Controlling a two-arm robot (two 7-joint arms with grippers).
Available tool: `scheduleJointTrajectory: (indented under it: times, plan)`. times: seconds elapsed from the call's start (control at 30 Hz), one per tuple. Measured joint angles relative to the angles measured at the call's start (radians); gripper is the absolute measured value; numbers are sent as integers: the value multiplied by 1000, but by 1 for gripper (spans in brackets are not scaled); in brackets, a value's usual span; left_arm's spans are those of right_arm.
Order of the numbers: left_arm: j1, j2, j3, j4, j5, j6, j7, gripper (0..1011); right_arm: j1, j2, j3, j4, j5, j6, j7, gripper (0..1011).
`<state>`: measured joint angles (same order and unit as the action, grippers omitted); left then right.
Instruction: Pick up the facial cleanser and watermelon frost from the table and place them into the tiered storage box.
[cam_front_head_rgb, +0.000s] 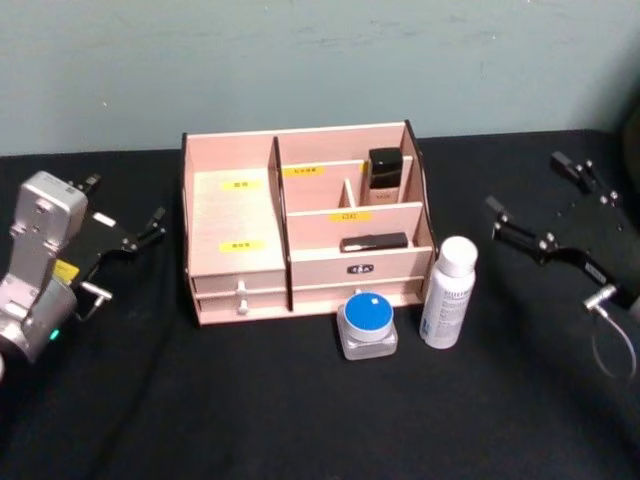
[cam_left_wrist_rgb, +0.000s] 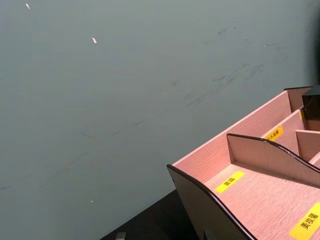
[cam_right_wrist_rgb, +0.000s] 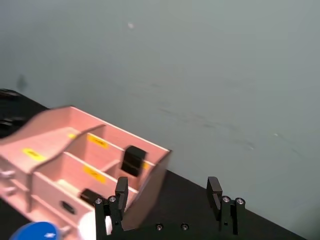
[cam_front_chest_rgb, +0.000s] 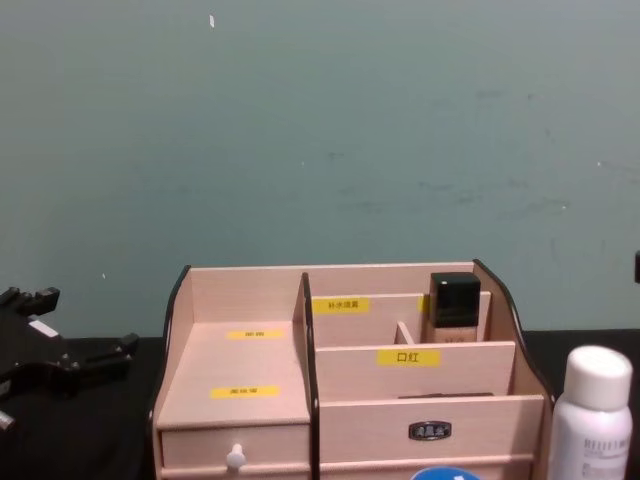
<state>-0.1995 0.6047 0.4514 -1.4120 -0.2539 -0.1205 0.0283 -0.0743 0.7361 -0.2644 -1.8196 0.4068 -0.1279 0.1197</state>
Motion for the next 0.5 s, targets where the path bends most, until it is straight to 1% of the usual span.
scheduleJointTrajectory:
  times: [0.07, 0.1, 0.17, 0.23, 0.3, 0.37, 0.4, 0.5]
  plan:
    - [0, 0, 0, 0, 0, 0, 0, 1010, -22, 10, 9, -28, 9, 0, 11, 1002]
    - [0, 0, 0, 0, 0, 0, 0, 1010, -43, 19, 17, -51, 20, 2, 22, 1002]
    - [0, 0, 0, 0, 0, 0, 0, 1010, -66, 29, 26, -79, 35, 10, 39, 1002]
    - [0, 0, 0, 0, 0, 0, 0, 1010, -75, 33, 30, -90, 41, 16, 45, 1002]
    - [0, 0, 0, 0, 0, 0, 0, 1010, -102, 47, 39, -121, 56, 45, 59, 1002]
    - [0, 0, 0, 0, 0, 0, 0, 1010, -113, 52, 42, -132, 61, 64, 64, 1002]
    - [0, 0, 0, 0, 0, 0, 0, 1010, -121, 56, 45, -140, 64, 82, 66, 1002]
    - [0, 0, 0, 0, 0, 0, 0, 1010, -128, 57, 47, -144, 66, 105, 68, 1002]
